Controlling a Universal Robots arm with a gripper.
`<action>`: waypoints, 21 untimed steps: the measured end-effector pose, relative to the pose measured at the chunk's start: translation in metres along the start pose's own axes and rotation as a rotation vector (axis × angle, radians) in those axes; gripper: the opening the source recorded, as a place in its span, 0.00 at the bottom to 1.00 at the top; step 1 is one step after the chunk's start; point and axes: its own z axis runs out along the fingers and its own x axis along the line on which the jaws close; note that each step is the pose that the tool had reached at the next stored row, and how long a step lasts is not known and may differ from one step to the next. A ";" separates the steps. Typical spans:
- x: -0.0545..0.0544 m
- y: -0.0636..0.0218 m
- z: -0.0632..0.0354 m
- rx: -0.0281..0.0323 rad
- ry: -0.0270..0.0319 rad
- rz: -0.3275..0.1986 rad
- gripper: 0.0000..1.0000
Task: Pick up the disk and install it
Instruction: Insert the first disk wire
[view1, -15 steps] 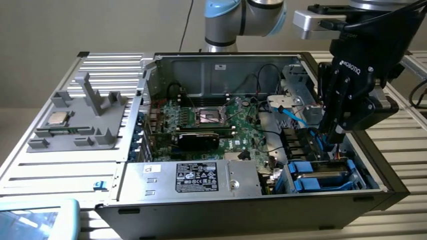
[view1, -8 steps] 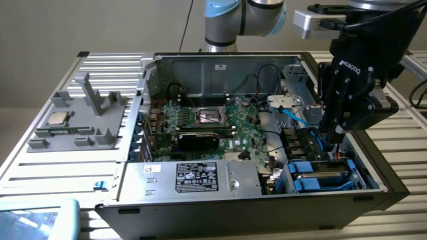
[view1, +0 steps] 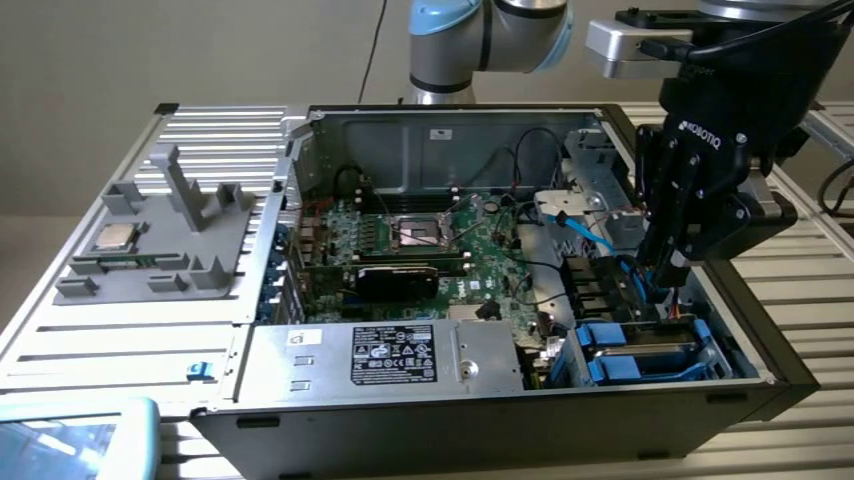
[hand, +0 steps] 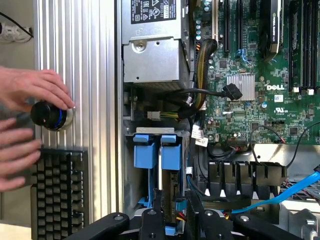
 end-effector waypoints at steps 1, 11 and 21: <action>0.000 0.0000 0.0000 0.0000 0.0000 0.000 0.31; -0.001 -0.0071 0.0016 -0.0479 0.0054 -0.011 0.31; 0.004 -0.0152 0.0102 -0.0560 -0.0339 -0.014 0.31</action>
